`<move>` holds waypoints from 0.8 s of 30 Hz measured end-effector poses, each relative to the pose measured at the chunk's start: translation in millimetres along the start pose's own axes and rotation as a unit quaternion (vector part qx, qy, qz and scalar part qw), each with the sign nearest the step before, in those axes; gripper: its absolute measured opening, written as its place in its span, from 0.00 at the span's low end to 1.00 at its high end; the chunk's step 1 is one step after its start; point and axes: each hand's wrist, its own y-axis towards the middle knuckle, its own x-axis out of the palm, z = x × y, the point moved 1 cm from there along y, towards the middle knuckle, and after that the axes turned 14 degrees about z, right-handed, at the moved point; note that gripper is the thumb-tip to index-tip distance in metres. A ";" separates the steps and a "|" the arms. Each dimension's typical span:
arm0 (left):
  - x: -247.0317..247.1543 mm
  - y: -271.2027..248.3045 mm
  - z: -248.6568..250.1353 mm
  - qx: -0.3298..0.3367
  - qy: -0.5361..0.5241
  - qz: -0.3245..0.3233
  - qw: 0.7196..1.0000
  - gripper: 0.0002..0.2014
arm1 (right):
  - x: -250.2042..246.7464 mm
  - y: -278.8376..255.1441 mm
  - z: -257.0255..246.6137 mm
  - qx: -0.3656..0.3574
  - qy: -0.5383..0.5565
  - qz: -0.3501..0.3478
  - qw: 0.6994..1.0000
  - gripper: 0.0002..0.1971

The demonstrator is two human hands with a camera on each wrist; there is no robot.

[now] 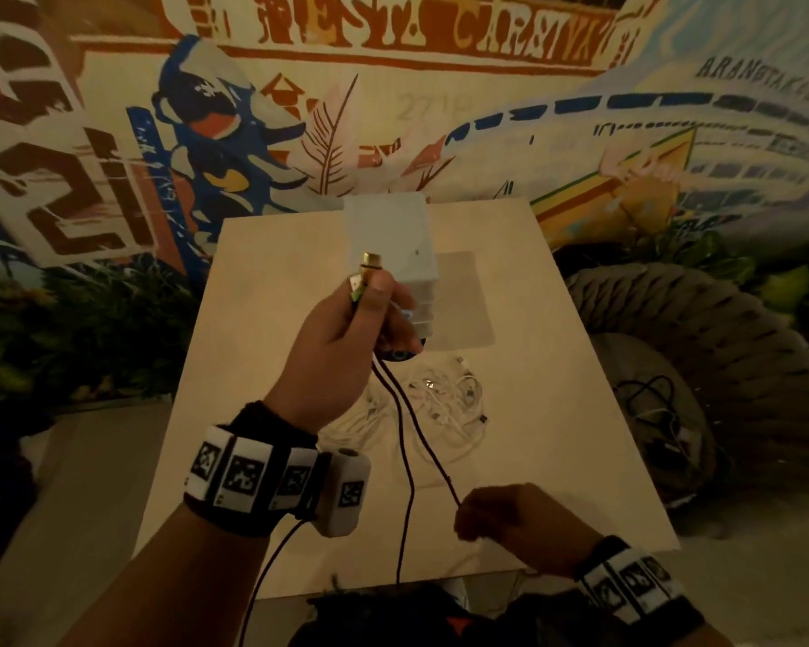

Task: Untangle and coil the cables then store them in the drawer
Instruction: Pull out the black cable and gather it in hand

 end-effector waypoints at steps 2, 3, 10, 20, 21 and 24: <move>1.0 -2.6 4.0 -0.007 0.016 -0.039 0.999 0.23 | 2.8 -0.7 7.0 0.003 -0.023 0.004 1.000 0.10; 0.4 -3.1 6.1 -0.004 0.027 -0.060 0.998 0.24 | -0.2 -0.5 8.2 0.015 -0.028 0.006 0.999 0.11; -6.2 -5.4 11.5 0.010 0.073 -0.098 0.992 0.35 | -78.4 8.1 -72.9 -0.108 -0.109 0.139 0.978 0.26; -4.6 -10.0 10.0 -0.052 -0.029 -0.188 0.980 0.17 | -93.9 8.7 -225.1 -0.367 -0.090 0.293 0.878 0.14; -4.9 -10.1 9.8 -0.052 -0.040 -0.189 0.980 0.19 | -91.1 11.6 -226.0 -0.373 -0.099 0.305 0.871 0.11; -7.7 -9.2 10.3 -0.009 -0.029 -0.204 0.978 0.23 | -86.0 15.4 -222.3 -0.368 -0.091 0.326 0.866 0.08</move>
